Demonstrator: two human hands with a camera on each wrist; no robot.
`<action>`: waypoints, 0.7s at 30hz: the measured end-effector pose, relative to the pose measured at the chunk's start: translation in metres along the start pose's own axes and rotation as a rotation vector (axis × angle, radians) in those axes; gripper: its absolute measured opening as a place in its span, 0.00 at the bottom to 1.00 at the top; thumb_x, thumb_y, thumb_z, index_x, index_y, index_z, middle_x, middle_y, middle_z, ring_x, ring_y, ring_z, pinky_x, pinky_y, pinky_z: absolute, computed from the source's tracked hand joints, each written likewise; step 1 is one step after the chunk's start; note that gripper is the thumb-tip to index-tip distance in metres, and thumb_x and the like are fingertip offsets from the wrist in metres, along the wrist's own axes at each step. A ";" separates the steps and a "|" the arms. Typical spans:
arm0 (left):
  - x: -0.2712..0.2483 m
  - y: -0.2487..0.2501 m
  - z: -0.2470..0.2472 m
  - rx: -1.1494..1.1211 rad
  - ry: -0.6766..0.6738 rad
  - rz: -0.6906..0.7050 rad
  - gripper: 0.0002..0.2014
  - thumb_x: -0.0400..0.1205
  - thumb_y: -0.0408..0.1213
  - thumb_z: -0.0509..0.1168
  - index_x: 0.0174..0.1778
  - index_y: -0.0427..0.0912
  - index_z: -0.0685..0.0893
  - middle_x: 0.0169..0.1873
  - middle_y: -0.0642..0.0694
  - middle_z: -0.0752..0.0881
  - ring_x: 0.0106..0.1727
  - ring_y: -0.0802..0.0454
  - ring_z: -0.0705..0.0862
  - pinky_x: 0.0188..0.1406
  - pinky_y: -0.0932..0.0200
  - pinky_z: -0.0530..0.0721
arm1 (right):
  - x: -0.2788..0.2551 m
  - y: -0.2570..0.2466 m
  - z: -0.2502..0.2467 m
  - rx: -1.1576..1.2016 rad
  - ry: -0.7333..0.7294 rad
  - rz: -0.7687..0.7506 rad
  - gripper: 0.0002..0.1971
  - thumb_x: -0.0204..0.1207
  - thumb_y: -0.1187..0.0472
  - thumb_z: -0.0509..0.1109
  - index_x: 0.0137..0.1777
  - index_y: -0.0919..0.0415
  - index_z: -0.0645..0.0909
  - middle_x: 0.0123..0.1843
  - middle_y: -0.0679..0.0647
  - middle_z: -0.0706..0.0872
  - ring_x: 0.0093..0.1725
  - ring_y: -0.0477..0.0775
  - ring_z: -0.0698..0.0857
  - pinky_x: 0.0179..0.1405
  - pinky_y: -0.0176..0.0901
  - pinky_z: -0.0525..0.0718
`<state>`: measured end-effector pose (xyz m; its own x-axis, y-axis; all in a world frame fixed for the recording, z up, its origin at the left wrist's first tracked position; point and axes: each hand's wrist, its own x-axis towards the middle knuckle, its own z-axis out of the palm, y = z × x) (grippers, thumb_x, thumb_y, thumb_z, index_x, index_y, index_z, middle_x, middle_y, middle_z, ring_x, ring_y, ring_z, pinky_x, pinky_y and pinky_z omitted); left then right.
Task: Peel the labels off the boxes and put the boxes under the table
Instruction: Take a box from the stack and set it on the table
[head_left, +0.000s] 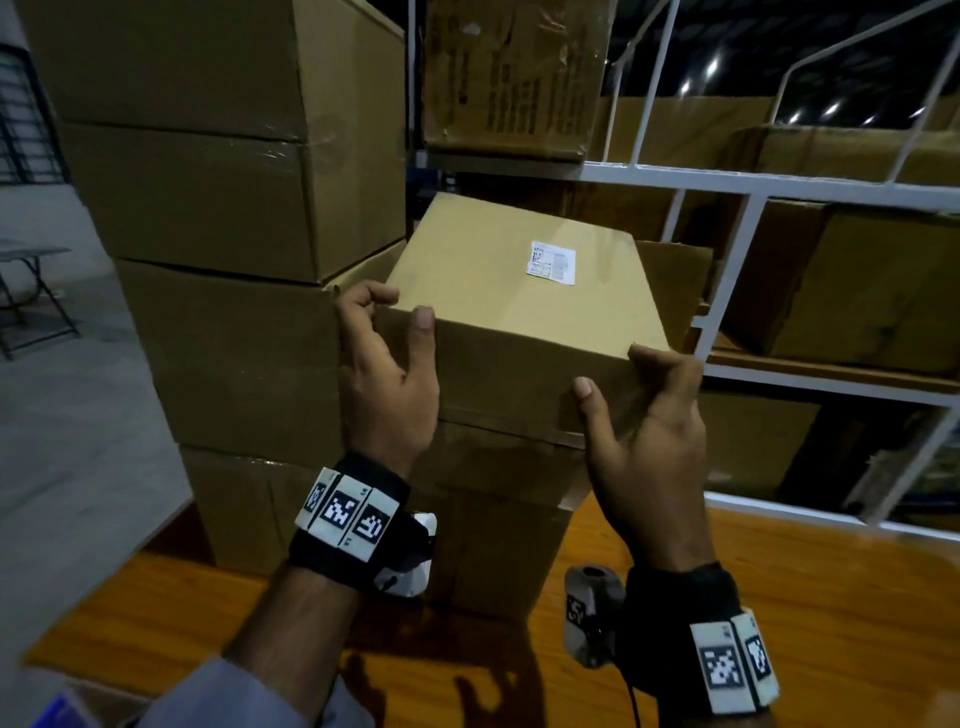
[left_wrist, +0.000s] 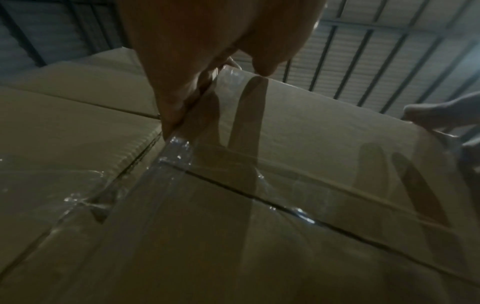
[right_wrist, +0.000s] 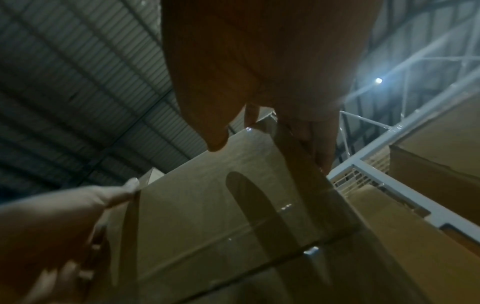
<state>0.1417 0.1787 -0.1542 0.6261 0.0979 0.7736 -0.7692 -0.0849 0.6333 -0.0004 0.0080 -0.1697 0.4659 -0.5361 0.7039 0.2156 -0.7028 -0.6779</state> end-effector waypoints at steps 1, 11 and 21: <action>0.000 0.005 0.002 0.006 0.012 -0.008 0.18 0.88 0.60 0.61 0.68 0.56 0.67 0.65 0.42 0.81 0.67 0.41 0.83 0.58 0.39 0.89 | 0.002 0.001 -0.004 0.006 0.008 0.003 0.28 0.80 0.40 0.75 0.73 0.47 0.68 0.66 0.49 0.80 0.65 0.50 0.84 0.57 0.55 0.91; -0.039 0.062 0.046 0.041 0.020 -0.114 0.10 0.89 0.47 0.65 0.59 0.46 0.74 0.45 0.54 0.81 0.41 0.69 0.82 0.32 0.74 0.76 | 0.016 0.026 -0.082 -0.011 0.136 0.030 0.26 0.75 0.33 0.76 0.60 0.51 0.74 0.63 0.49 0.80 0.61 0.52 0.83 0.42 0.45 0.87; -0.102 0.119 0.127 -0.009 -0.063 -0.139 0.14 0.87 0.52 0.63 0.59 0.46 0.74 0.51 0.38 0.84 0.40 0.55 0.82 0.35 0.64 0.76 | 0.024 0.069 -0.201 -0.162 0.211 0.015 0.23 0.79 0.36 0.75 0.56 0.53 0.74 0.59 0.52 0.77 0.59 0.44 0.76 0.48 0.40 0.83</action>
<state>0.0022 0.0331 -0.1546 0.7330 0.0455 0.6787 -0.6758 -0.0657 0.7342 -0.1463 -0.1475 -0.1571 0.2746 -0.6205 0.7346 0.0619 -0.7509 -0.6575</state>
